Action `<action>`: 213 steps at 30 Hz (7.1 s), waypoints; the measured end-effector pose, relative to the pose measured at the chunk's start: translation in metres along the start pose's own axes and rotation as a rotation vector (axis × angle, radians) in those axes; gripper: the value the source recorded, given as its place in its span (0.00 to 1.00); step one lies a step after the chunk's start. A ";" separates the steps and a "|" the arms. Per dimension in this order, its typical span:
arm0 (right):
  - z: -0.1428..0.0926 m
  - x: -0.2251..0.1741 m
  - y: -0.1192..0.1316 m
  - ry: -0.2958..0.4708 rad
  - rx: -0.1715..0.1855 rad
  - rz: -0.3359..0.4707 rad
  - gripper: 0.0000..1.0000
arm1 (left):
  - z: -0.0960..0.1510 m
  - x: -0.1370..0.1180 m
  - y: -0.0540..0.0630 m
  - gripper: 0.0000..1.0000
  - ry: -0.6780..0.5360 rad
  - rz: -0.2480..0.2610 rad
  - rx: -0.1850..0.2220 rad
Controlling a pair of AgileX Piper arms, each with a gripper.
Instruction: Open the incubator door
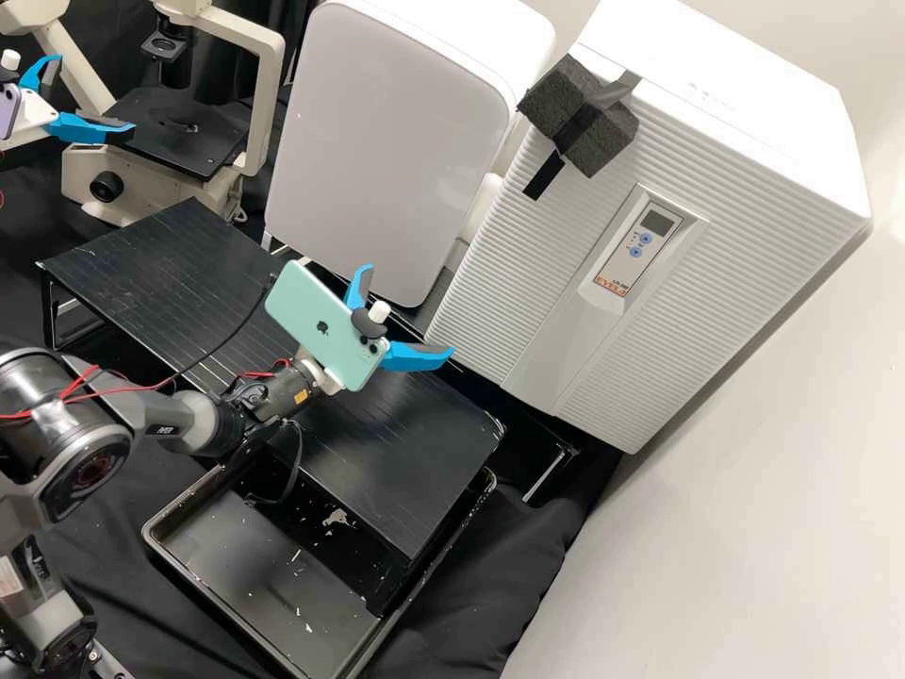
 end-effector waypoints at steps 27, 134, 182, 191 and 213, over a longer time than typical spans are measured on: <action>-0.041 0.065 0.062 -0.009 0.020 0.211 1.00 | 0.000 0.000 0.000 1.00 0.000 0.000 0.000; -0.071 0.045 0.082 0.036 0.045 0.258 1.00 | 0.000 0.000 0.000 1.00 0.000 0.000 0.000; -0.075 0.055 0.065 -0.058 -0.044 0.272 0.00 | 0.000 0.000 0.000 1.00 0.000 0.000 0.000; -0.076 0.055 0.063 -0.061 -0.061 0.268 0.00 | 0.000 0.000 0.000 1.00 0.000 0.000 0.000; -0.076 0.032 0.071 -0.079 -0.066 0.283 0.00 | 0.000 0.000 0.000 1.00 0.000 0.000 0.000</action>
